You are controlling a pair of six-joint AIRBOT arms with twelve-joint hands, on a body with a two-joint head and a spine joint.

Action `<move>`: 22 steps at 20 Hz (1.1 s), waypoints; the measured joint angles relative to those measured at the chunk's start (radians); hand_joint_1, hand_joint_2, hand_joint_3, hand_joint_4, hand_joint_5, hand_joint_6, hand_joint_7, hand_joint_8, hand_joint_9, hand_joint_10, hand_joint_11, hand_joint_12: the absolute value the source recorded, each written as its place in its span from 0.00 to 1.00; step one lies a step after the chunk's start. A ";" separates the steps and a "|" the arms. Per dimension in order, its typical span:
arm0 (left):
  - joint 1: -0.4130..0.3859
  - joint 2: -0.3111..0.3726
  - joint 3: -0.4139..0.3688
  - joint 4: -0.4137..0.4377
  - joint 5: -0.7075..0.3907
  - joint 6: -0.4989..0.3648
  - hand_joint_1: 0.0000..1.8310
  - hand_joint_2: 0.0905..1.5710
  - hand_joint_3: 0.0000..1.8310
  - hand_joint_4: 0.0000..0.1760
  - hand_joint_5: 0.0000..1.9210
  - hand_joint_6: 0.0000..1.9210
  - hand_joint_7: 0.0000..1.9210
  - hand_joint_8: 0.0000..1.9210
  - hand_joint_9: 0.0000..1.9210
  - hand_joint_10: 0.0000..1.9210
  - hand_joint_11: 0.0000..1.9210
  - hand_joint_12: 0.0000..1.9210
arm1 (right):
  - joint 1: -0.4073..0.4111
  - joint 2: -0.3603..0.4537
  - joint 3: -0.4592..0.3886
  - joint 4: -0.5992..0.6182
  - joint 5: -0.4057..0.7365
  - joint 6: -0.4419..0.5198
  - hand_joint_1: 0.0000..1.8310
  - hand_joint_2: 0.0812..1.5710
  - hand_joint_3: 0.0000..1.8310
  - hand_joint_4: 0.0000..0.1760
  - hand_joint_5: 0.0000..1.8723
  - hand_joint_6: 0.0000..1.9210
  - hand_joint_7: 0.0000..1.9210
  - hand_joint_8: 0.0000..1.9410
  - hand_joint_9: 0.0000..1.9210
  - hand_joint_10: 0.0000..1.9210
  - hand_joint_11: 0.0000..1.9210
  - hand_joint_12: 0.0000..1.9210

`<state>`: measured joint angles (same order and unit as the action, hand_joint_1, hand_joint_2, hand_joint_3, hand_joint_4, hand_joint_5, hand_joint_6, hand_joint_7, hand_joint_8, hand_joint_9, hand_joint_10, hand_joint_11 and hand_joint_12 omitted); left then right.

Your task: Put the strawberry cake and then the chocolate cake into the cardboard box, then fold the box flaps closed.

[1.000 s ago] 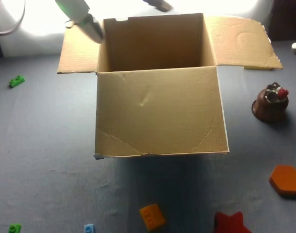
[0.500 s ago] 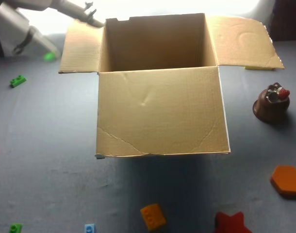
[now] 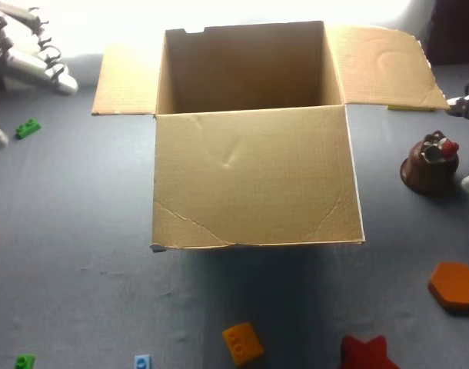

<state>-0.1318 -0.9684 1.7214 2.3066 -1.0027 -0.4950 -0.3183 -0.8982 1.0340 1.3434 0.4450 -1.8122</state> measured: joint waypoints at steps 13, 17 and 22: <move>0.255 0.096 -0.159 -0.341 0.048 0.008 0.00 0.78 0.00 0.00 0.11 0.00 0.15 0.00 0.15 0.00 0.00 0.46 | -0.021 -0.195 0.153 -0.001 0.041 0.006 0.63 0.60 0.00 0.00 0.12 0.00 0.17 0.00 0.16 0.01 0.00 0.47; 0.260 0.095 -0.160 -0.384 0.061 0.011 0.00 0.78 0.00 0.00 0.13 0.00 0.17 0.00 0.17 0.01 0.00 0.49 | -0.024 -0.214 0.168 -0.005 0.039 0.003 0.62 0.61 0.00 0.00 0.13 0.00 0.17 0.00 0.17 0.01 0.00 0.49; 0.294 0.101 -0.159 -0.410 0.080 0.016 0.00 0.79 0.00 0.00 0.13 0.00 0.17 0.00 0.18 0.01 0.00 0.50 | -0.043 -0.213 0.179 -0.002 0.042 0.002 0.60 0.62 0.00 0.00 0.13 0.00 0.18 0.00 0.18 0.01 0.00 0.49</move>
<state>0.1619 -0.8677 1.5627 1.8969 -0.9226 -0.4793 -0.3611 -1.1110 1.2133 1.3411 0.4866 -1.8099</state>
